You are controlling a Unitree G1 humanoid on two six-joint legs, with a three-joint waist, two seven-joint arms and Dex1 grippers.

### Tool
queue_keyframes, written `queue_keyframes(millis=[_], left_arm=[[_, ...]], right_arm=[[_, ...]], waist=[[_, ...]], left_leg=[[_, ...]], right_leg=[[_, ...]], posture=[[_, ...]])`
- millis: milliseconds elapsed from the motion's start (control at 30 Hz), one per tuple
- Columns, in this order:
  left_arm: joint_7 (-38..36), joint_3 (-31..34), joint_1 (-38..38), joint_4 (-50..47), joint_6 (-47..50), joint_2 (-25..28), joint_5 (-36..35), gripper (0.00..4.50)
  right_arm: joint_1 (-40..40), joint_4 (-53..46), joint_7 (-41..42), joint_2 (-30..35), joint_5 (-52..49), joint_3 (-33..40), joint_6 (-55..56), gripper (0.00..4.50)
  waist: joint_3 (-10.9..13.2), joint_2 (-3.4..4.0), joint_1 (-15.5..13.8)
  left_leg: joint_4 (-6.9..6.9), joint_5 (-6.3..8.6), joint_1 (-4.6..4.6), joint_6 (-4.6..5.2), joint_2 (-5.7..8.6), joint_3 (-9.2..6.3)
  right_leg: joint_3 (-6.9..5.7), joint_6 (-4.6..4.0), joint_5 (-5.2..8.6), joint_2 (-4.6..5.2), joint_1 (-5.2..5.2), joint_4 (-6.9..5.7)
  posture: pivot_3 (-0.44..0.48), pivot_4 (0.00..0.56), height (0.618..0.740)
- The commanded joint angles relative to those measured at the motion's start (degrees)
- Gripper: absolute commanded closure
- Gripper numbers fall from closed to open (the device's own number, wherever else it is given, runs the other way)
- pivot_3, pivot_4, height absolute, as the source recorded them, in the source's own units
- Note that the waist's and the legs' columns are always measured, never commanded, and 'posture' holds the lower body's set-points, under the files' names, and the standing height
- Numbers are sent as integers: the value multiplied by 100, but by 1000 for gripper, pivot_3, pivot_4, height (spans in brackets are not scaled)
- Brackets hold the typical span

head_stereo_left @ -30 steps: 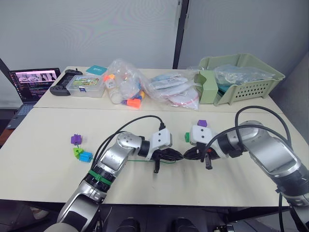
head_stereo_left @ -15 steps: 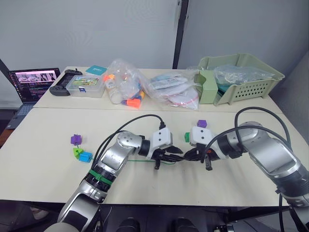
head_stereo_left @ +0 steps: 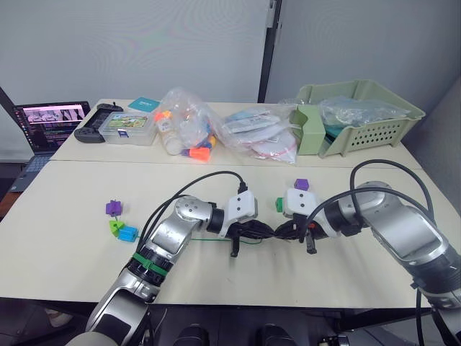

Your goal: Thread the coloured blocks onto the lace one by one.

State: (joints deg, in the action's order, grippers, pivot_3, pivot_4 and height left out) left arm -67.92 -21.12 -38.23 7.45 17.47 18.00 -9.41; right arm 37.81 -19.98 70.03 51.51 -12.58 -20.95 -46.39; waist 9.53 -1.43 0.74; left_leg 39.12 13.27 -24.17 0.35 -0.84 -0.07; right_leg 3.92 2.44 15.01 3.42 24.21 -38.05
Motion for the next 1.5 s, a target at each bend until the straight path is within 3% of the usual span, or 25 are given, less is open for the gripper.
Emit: queue_keyframes(millis=[33, 233, 433, 633, 700, 1033, 1333, 1500], left_arm=[[-22, 60, -86, -142, -30, -13, -104, 4479], [-19, 78, -89, -120, -50, -6, -94, 4479], [29, 142, -59, -119, -83, 22, -97, 4500], [95, 286, 167, -129, -184, 164, -128, 4500], [92, 301, 231, -155, -184, 187, -145, 4500], [76, 381, 361, -159, -236, 295, -153, 4500], [76, 535, 513, -326, -182, 488, -296, 4500], [110, 575, 563, -417, -141, 552, -347, 4500]], right_arm=[[78, -82, 17, 24, -47, 99, 67, 4500], [87, -51, 9, 20, -25, 95, 94, 4500], [19, -91, -32, 129, -148, 322, -59, 2494], [-413, -70, -22, 675, -448, 1080, -195, 453], [-519, -65, -41, 773, -503, 1225, -192, 80], [-790, -40, -391, 700, -803, 1678, -236, 80], [-1366, 598, -1342, 55, -576, 2124, 441, 80], [-1182, 1399, -2171, -628, -235, 2163, 1056, 80]], waist=[[0, 0, 0], [0, 0, 0], [0, 0, -1], [0, 0, -16], [0, 0, -9], [0, 0, -3], [0, 0, -8], [0, 0, -1]], left_leg=[[0, 0, 0, 0, 0, 0], [0, 0, 0, 0, 0, 0], [0, 0, 0, 0, 0, 0], [0, 0, 0, 0, 1, -2], [-1, 0, 1, 0, -1, -2], [0, 0, 2, 0, -1, 1], [0, -1, 2, -1, -1, 1], [0, -1, 3, -1, -1, 3]], right_leg=[[0, 0, 0, 0, 0, 0], [0, 0, 0, 0, 0, 0], [0, 0, 0, 0, 0, 0], [0, 0, 0, 2, -2, 1], [0, 0, 0, 1, -2, 1], [2, 0, 0, 0, -3, 1], [3, 0, 0, 0, -4, 2], [5, 1, 0, 0, -4, 1]], posture=[[0, 150, 737], [0, 150, 737], [0, 150, 737], [0, 150, 737], [0, 150, 737], [0, 150, 737], [0, 150, 737], [0, 150, 737]])
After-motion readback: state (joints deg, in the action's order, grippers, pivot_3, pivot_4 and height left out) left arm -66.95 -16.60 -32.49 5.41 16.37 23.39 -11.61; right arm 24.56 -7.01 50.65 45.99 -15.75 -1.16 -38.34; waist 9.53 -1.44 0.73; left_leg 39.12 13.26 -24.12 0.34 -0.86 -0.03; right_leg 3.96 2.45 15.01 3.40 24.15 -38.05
